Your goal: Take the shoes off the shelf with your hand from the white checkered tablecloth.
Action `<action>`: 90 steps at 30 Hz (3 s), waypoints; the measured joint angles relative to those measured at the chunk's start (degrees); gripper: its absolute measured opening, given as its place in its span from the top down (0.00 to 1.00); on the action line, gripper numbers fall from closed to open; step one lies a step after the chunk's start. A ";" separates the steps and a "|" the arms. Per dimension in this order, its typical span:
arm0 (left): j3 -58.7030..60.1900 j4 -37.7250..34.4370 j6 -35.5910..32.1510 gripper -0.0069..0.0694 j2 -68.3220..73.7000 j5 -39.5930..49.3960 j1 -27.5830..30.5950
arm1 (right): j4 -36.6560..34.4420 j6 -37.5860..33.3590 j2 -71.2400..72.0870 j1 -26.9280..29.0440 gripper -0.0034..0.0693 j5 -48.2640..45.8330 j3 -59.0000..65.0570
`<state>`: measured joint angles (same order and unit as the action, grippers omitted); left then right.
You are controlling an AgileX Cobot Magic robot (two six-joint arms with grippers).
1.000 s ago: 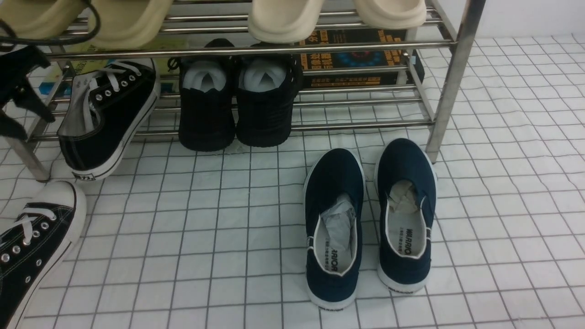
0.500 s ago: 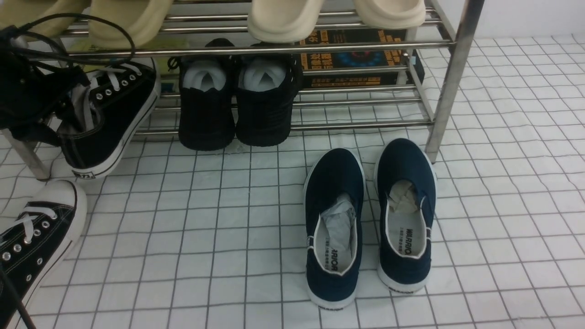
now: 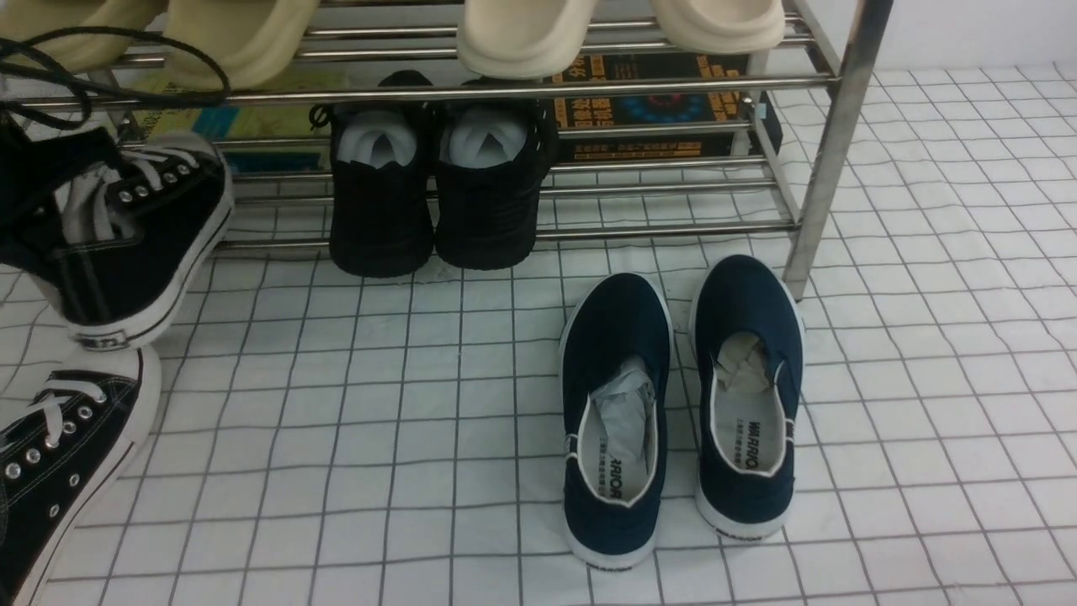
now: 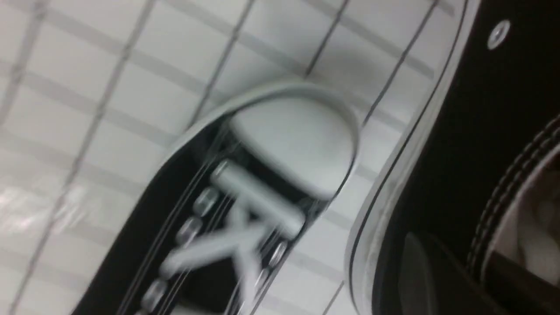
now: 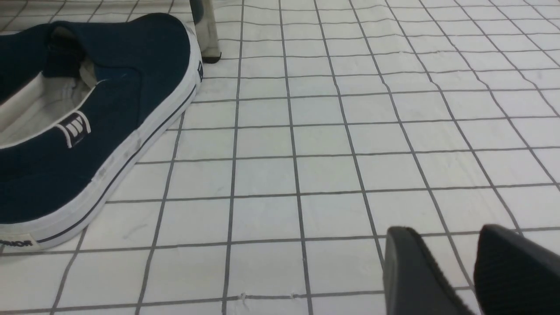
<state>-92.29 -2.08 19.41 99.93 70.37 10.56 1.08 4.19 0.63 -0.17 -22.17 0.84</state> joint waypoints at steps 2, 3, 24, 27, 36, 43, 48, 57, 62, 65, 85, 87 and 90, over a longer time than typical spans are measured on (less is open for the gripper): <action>0.32 1.17 0.10 0.89 -4.91 1.44 0.05 | 0.00 0.00 0.00 0.00 0.62 0.00 0.00; 0.71 1.18 0.10 0.89 -6.27 1.44 0.05 | 0.00 0.00 0.00 0.00 0.62 0.00 0.00; 38.18 2.08 6.70 0.88 -21.04 -10.92 -13.77 | -0.07 0.00 0.00 0.00 0.62 0.00 0.00; 40.10 3.86 8.47 0.88 -21.04 -12.88 -13.77 | -0.11 0.00 0.00 0.00 0.62 0.00 0.00; 47.04 9.27 16.91 0.88 -25.51 -18.27 -13.77 | -0.06 0.00 0.00 0.00 0.62 0.00 0.00; 51.40 11.25 20.97 0.87 -26.74 -21.08 -13.77 | -0.01 0.00 0.00 0.00 0.62 0.00 0.00; 51.76 11.91 19.83 0.80 -26.74 -21.35 -13.77 | -0.01 0.00 0.00 0.00 0.62 0.00 0.00; 47.04 12.13 5.74 0.44 -28.46 -9.45 -13.77 | -0.01 0.00 0.00 0.00 0.62 0.00 0.00; 45.84 9.88 -2.01 0.53 -35.36 -5.04 -13.77 | -0.01 0.00 0.00 0.00 0.62 0.00 0.00; 47.33 5.89 -9.55 0.70 -43.05 -3.65 -13.77 | -0.01 0.00 0.00 0.00 0.62 0.00 0.00; 72.67 -21.11 -33.32 0.90 -100.75 -31.46 -13.77 | -0.01 0.00 0.00 0.00 0.62 0.00 0.00; 73.55 -20.72 -33.36 0.90 -100.75 -32.30 -13.77 | -0.01 0.00 0.00 0.00 0.62 0.00 0.00; 74.86 -19.17 -33.38 0.89 -100.26 -34.33 -13.77 | -0.01 0.00 0.00 0.00 0.62 0.00 0.00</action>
<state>-17.43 -21.24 -13.98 -0.33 36.04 -3.21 1.08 4.19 0.63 -0.17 -22.17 0.84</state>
